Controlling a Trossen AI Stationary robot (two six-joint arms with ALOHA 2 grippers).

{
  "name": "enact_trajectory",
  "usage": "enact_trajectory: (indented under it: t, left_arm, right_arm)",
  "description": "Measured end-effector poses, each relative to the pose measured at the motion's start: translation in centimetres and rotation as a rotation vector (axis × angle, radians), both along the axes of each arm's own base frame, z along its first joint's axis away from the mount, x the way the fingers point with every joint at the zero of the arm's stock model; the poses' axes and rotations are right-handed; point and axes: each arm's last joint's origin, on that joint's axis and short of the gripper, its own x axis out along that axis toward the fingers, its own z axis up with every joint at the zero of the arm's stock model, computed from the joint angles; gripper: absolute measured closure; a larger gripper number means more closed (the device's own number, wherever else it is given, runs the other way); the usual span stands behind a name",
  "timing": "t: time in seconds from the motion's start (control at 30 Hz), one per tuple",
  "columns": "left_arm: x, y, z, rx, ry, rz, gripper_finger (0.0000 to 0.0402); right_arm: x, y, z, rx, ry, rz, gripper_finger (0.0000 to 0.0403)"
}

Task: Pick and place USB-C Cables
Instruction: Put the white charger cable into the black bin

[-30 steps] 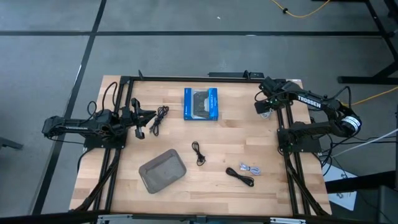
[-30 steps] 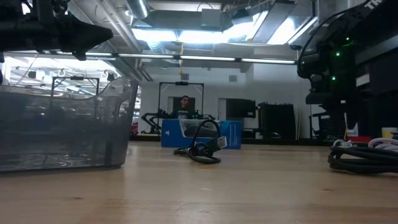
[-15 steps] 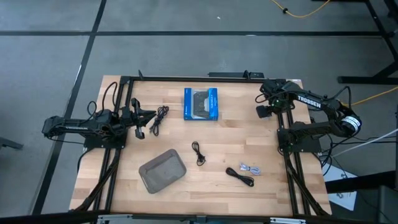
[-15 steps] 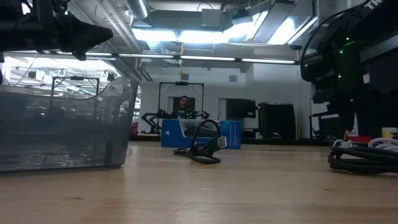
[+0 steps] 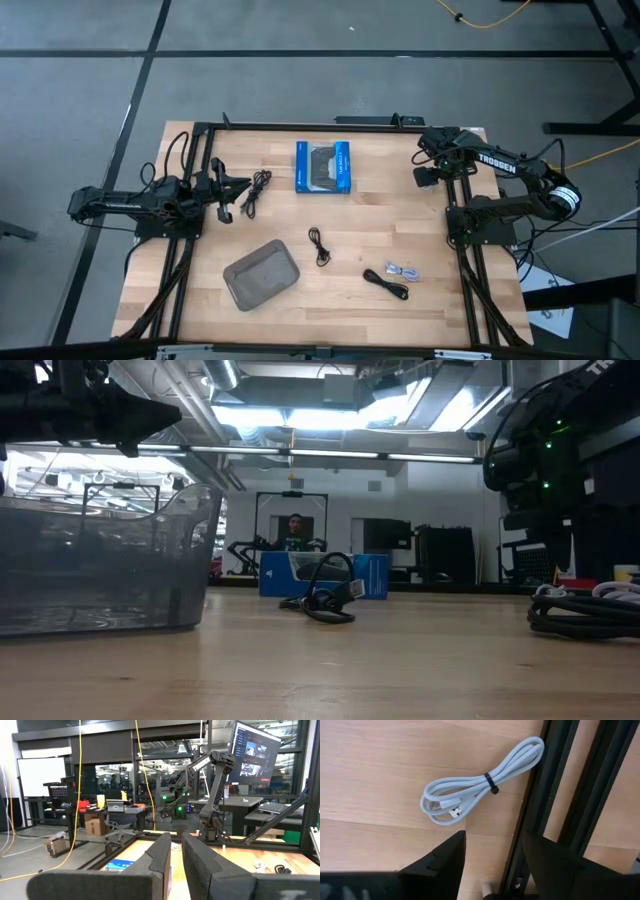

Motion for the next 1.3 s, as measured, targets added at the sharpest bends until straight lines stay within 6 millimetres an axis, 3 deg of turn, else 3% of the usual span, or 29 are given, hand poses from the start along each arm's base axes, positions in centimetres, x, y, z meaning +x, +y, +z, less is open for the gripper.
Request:
enact_trajectory:
  t: [0.4, 0.93, 1.3]
  left_arm:
    - [0.0, 0.0, 0.0, 0.000, 0.000, -0.001, 0.0360]
    - [0.0, 0.0, 0.0, 0.001, 0.001, 0.000, 0.0360]
    - [0.0, 0.0, 0.0, 0.002, 0.002, 0.000, 0.0360]
  right_arm:
    - [0.4, 0.0, 0.0, 0.038, -0.083, 0.052, 0.0201]
    - [0.6, -0.7, 0.0, -0.113, -0.059, -0.135, 0.0201]
    - [-0.1, 1.2, -4.3, -0.121, -0.066, -0.232, 0.0201]
